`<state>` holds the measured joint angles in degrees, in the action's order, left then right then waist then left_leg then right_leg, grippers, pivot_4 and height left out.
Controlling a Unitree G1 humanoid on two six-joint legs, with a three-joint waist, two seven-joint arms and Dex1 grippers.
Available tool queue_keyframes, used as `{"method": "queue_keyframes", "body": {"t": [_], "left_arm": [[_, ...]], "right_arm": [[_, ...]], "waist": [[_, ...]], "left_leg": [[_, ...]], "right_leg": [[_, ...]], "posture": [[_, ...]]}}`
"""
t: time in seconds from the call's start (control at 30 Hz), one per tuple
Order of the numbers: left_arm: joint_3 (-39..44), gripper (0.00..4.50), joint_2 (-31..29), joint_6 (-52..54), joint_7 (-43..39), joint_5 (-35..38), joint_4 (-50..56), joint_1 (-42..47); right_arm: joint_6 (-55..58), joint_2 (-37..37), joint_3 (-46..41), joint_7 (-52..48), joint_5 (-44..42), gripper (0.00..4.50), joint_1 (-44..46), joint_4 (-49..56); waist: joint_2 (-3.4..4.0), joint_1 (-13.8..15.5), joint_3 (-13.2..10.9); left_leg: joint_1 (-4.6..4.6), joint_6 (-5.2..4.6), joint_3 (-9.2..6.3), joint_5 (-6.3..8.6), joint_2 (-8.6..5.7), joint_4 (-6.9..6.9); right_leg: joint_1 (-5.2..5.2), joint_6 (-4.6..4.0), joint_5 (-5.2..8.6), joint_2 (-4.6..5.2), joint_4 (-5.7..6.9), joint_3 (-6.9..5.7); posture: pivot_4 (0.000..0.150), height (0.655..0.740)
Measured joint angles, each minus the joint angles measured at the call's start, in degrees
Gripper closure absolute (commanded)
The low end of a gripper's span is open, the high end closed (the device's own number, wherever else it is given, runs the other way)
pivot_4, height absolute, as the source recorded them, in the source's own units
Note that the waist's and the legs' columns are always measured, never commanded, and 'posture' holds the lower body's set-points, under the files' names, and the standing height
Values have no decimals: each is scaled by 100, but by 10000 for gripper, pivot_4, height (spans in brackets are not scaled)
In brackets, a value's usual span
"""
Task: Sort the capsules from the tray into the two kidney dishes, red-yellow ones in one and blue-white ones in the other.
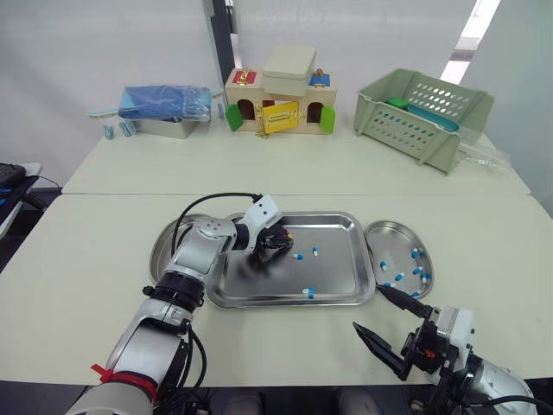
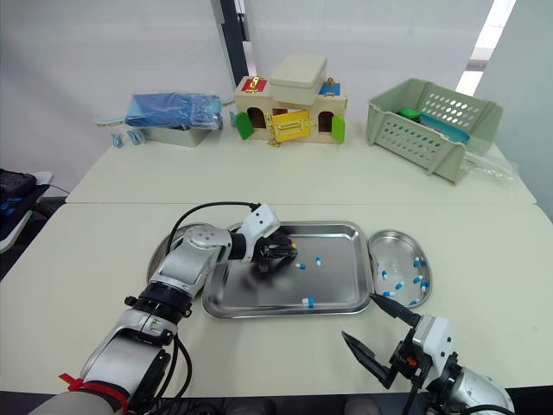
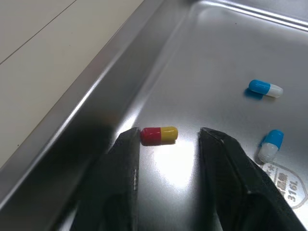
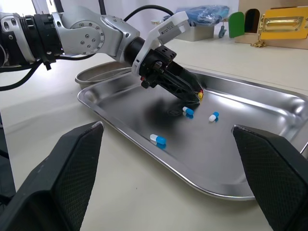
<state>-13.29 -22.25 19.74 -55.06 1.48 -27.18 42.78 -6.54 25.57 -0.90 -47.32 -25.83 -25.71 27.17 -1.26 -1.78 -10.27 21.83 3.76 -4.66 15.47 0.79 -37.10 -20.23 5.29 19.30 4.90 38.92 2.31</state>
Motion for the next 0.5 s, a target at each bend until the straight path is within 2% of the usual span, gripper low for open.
{"method": "queue_keyframes", "body": {"t": [0.03, 0.5], "left_arm": [[1, 38864, -3, -1, 3, -1, 1, 0], [2, 38864, -6, -32, 37, -16, 6, -1]], "right_arm": [[13, 9, 2, 5, 0, 0, 1, 20], [277, 69, 86, 235, -1, 0, 86, 305]], "waist": [[0, 0, 0], [0, 0, 0]], "left_leg": [[0, 0, 0, 0, 0, 0], [0, 0, -1, 0, 0, 0]], "right_leg": [[0, 0, 0, 0, 0, 0], [0, 0, 0, 0, 0, 0]], "posture": [[1500, 7400], [1500, 7400]]}}
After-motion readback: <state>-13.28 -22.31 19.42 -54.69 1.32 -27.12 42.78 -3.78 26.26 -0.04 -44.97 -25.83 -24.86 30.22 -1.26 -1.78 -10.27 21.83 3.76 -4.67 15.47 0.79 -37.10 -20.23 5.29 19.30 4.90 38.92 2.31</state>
